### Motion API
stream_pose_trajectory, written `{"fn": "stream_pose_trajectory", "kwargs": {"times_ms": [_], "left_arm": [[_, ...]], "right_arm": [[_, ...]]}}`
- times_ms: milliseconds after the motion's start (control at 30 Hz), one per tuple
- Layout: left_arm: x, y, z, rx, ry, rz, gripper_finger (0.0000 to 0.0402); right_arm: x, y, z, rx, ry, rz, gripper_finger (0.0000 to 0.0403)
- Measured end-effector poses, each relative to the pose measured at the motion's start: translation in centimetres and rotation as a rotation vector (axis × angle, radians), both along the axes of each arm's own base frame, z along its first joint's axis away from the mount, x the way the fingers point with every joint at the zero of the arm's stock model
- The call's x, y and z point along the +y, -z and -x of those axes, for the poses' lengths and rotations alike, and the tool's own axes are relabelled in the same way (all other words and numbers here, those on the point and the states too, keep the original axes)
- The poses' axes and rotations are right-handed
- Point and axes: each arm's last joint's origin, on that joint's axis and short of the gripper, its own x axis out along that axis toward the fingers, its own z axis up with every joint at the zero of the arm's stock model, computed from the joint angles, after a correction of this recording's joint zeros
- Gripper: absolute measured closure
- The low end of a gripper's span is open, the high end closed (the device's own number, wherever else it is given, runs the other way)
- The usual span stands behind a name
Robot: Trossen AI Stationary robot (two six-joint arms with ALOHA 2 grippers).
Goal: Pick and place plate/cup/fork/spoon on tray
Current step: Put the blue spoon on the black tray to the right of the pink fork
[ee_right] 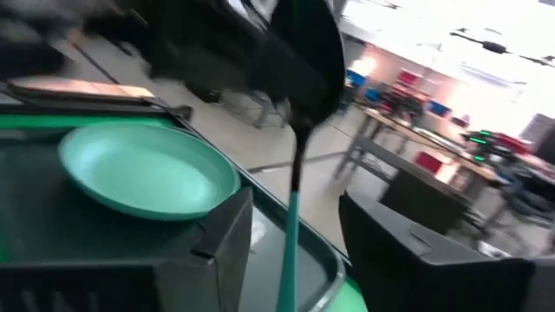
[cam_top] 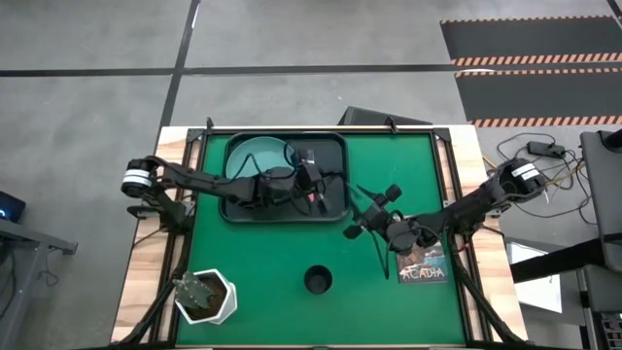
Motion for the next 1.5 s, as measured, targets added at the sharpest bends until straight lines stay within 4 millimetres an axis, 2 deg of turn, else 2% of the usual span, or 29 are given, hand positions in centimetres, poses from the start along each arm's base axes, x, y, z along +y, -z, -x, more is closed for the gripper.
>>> {"fn": "stream_pose_trajectory", "kwargs": {"times_ms": [233,433,600,733,933,1233,1500], "left_arm": [[1.0,-1.0,1.2,0.043,-0.015,0.009,0.0401],[1.1,-1.9,2.0,0.043,0.071,0.046,0.0401],[1.0,-1.9,2.0,0.041,0.129,0.07,0.0401],[1.1,-1.9,2.0,0.036,0.123,0.088,0.0401],[1.1,-1.8,2.0,0.046,0.123,0.089,0.0402],[1.2,-1.6,2.0,0.06,0.121,0.09,0.0402],[1.1,-1.6,2.0,0.064,0.145,0.093,0.0402]], "right_arm": [[-0.7,-2.9,1.8,-0.047,-0.242,-0.118,0.0219],[-5.0,-4.6,4.4,-0.025,-0.484,-0.458,0.0223],[-8.3,-5.2,5.2,-0.039,-0.607,-0.639,0.0236],[-9.4,-4.8,4.8,-0.024,-0.595,-0.654,0.025],[-9.7,-3.6,3.4,0.015,-0.582,-0.648,0.027],[-9.8,-4.3,0.6,0.061,-0.593,-0.601,0.0296],[-10.3,-5.0,0.2,0.046,-0.584,-0.59,0.0388]]}}
